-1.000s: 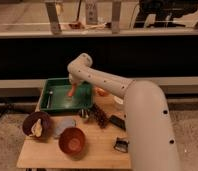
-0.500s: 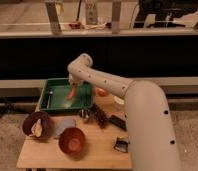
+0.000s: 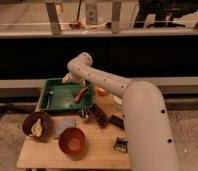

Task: Place pepper in tray

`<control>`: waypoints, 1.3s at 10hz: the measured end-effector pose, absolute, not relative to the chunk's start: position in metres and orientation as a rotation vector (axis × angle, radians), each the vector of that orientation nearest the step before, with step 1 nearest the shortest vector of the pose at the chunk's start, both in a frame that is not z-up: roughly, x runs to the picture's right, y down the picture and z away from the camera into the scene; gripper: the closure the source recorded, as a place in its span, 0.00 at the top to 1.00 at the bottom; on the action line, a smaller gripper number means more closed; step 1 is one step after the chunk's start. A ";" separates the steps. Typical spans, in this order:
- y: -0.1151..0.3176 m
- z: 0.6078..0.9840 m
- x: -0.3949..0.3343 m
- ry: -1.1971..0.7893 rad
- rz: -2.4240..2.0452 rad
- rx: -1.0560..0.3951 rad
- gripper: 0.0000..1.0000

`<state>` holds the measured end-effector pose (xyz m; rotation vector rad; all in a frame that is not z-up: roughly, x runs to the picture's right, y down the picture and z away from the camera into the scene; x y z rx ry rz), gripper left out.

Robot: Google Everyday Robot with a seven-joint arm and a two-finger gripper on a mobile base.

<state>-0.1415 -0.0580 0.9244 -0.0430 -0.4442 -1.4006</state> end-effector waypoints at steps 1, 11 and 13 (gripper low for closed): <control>-0.058 0.925 -0.141 -0.453 -1.403 -0.044 0.80; -0.058 0.925 -0.142 -0.456 -1.404 -0.043 0.80; -0.057 0.925 -0.143 -0.456 -1.404 -0.044 0.80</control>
